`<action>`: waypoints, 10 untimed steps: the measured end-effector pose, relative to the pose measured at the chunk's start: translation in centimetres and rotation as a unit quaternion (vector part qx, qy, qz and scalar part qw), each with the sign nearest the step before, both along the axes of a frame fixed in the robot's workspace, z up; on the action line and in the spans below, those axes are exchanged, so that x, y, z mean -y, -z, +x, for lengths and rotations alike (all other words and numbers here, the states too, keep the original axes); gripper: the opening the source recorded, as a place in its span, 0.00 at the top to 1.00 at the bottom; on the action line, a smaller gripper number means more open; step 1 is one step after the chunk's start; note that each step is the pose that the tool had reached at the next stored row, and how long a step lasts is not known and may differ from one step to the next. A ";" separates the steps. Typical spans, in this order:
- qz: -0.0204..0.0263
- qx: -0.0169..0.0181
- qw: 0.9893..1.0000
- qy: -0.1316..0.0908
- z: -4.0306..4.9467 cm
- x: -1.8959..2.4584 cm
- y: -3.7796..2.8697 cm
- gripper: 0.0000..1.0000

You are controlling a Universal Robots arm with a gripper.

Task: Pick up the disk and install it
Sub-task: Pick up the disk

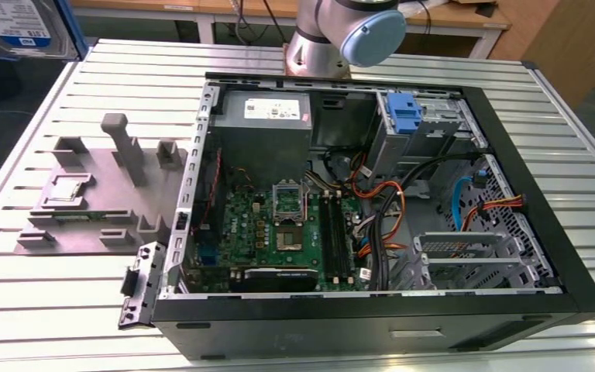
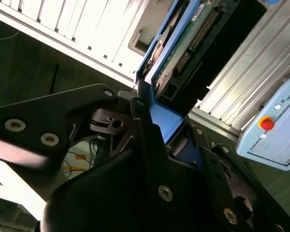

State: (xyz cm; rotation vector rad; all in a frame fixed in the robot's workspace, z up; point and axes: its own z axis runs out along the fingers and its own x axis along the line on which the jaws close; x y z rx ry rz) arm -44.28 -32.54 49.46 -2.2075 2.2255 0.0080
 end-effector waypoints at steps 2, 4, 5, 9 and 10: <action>0.000 0.000 1.000 0.000 0.00 0.56 -0.01 0.63; 0.000 0.000 1.000 0.000 0.00 1.14 0.00 0.63; 0.000 0.000 1.000 0.000 0.00 1.39 0.00 0.63; -0.001 0.000 1.000 0.000 0.17 1.78 0.00 0.63; -0.001 0.000 1.000 0.000 0.36 1.79 0.00 0.63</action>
